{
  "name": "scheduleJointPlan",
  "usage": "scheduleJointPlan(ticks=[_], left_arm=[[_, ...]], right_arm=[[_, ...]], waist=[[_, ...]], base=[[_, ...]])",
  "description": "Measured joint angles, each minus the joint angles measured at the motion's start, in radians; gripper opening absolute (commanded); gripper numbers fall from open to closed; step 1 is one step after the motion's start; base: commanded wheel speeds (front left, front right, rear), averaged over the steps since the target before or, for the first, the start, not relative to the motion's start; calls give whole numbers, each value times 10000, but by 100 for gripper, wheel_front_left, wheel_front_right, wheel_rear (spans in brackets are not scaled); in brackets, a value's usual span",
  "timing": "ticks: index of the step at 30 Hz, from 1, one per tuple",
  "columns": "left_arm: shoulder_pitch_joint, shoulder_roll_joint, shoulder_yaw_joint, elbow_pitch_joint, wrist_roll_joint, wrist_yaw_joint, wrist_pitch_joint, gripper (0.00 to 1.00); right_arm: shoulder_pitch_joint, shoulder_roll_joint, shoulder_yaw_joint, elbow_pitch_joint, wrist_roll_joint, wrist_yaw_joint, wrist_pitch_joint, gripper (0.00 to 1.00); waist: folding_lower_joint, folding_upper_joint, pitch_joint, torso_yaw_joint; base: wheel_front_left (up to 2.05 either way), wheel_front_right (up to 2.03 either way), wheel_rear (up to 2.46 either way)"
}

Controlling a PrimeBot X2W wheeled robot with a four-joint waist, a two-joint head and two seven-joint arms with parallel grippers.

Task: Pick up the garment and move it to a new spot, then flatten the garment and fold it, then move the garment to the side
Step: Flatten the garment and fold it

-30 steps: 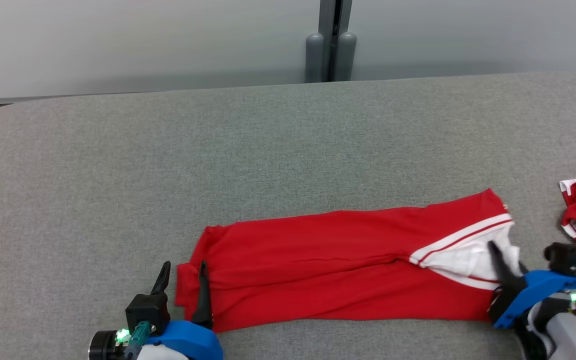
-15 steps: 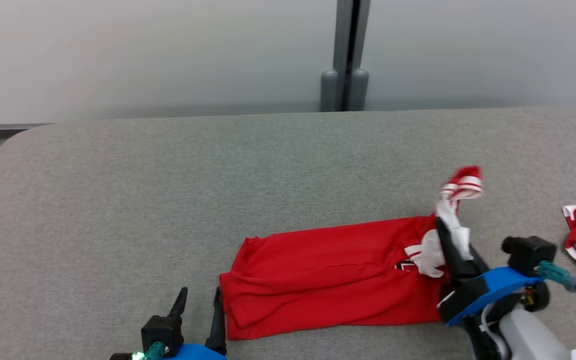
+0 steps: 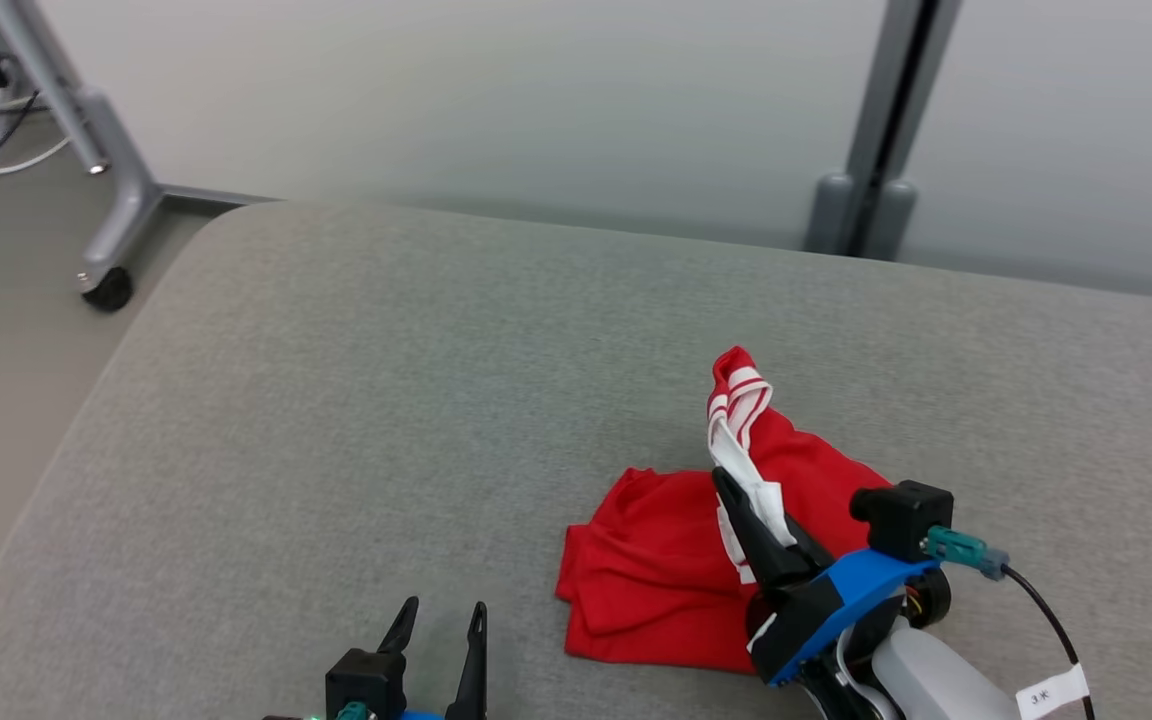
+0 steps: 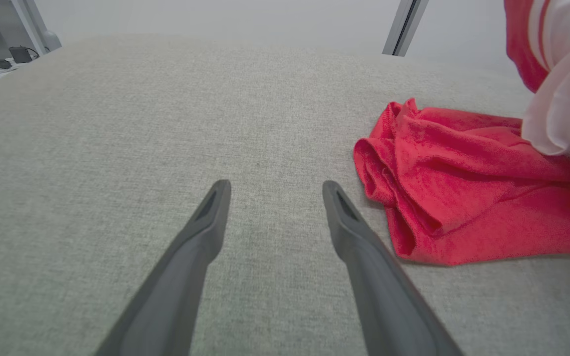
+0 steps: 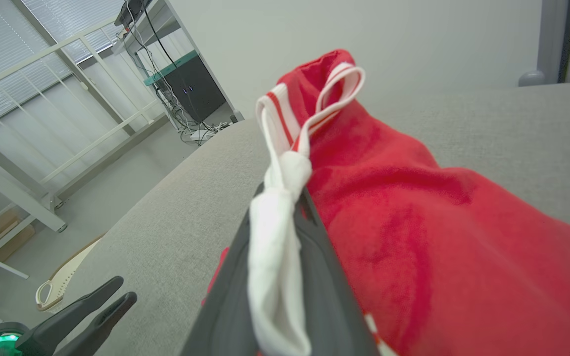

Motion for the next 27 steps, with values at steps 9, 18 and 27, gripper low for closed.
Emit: scheduleJointPlan(ticks=[9,18,27], left_arm=[[21,2,105,-4,-6,79,2,100],[-141,2,593,-249,71,157,0,100],[-202,0,1254,-372,380,138,0,100]], right_arm=[[-506,431,692,859,732,0,42,100],[-468,-157,-533,316,236,0,-31,100],[691,-205,-2366,347,-2466,0,-36,100]], waist=[[1,0,404,674],[0,0,240,-263],[0,0,-206,-1452]], base=[[0,0,0],[0,0,0],[0,0,0]])
